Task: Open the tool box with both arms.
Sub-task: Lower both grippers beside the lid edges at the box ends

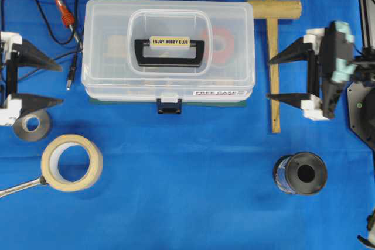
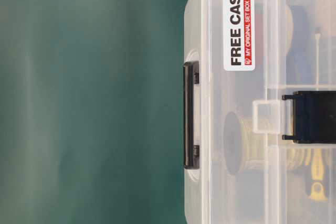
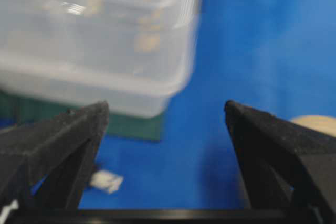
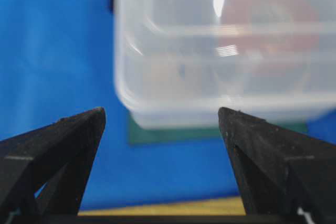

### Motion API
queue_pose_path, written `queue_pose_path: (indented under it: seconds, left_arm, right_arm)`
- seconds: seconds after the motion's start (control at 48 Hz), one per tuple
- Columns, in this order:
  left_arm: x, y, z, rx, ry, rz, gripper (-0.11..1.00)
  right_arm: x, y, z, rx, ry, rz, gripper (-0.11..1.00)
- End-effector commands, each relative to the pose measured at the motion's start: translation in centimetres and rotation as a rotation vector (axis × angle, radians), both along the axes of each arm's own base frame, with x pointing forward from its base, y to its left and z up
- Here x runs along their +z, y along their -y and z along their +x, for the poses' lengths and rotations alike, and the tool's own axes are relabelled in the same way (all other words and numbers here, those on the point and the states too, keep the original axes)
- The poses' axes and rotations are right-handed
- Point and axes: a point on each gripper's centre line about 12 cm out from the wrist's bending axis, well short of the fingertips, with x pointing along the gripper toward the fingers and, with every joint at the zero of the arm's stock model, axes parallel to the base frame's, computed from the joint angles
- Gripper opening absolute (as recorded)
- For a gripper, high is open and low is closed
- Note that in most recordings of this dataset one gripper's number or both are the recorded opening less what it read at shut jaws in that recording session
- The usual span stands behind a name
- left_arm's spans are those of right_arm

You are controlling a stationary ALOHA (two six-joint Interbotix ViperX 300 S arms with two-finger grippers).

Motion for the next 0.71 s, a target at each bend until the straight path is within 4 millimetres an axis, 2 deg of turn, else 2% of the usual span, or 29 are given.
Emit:
queue_pose_path:
  seconds: [0.0, 0.209, 0.521, 0.688]
  left_arm:
    - [-0.2, -1.5, 0.3, 0.065, -0.021, 0.015, 0.89]
    - [-0.8, -3.9, 0.7, 0.136, -0.044, 0.083, 0.89]
    - [-0.7, -4.5, 2.6, 0.129, -0.020, 0.107, 0.89]
    - [0.0, -4.9, 3.8, 0.132, -0.003, 0.109, 0.89]
  right_arm:
    - [0.2, 1.0, 1.1, -0.036, -0.009, 0.003, 0.86]
    - [-0.9, 2.9, 2.1, -0.092, -0.079, 0.002, 0.86]
    - [-0.5, 3.3, 2.8, -0.100, -0.063, -0.004, 0.86]
    - [0.1, 3.4, 3.2, -0.099, -0.044, -0.008, 0.86]
